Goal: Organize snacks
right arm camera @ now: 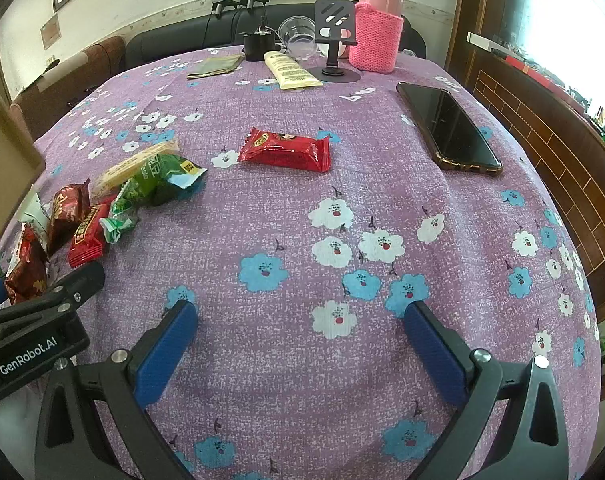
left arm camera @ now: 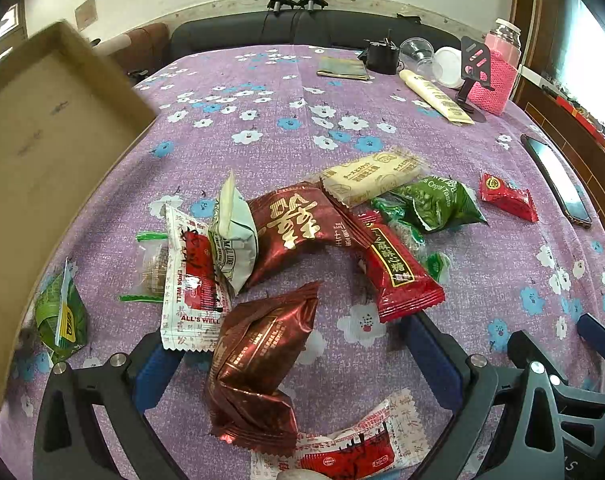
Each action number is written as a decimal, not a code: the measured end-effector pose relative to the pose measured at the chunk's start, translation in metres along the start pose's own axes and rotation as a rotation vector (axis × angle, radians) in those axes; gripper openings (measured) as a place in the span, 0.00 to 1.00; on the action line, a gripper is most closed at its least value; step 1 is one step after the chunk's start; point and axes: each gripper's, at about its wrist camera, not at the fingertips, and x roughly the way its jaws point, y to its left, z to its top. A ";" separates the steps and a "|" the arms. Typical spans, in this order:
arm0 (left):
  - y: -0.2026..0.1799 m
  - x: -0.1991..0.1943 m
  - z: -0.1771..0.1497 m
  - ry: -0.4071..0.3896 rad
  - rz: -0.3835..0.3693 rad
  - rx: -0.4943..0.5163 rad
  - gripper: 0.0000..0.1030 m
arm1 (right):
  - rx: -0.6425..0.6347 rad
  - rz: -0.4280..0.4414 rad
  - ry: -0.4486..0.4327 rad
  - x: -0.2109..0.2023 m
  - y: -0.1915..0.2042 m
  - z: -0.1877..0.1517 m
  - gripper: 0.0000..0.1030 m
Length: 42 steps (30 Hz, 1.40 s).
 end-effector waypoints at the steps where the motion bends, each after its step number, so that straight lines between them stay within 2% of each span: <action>1: 0.000 0.000 0.000 0.000 -0.001 0.000 1.00 | 0.000 0.000 0.000 0.000 0.000 0.000 1.00; 42: 0.005 -0.001 0.001 0.000 -0.001 -0.004 1.00 | 0.001 0.001 0.000 0.000 0.000 0.000 1.00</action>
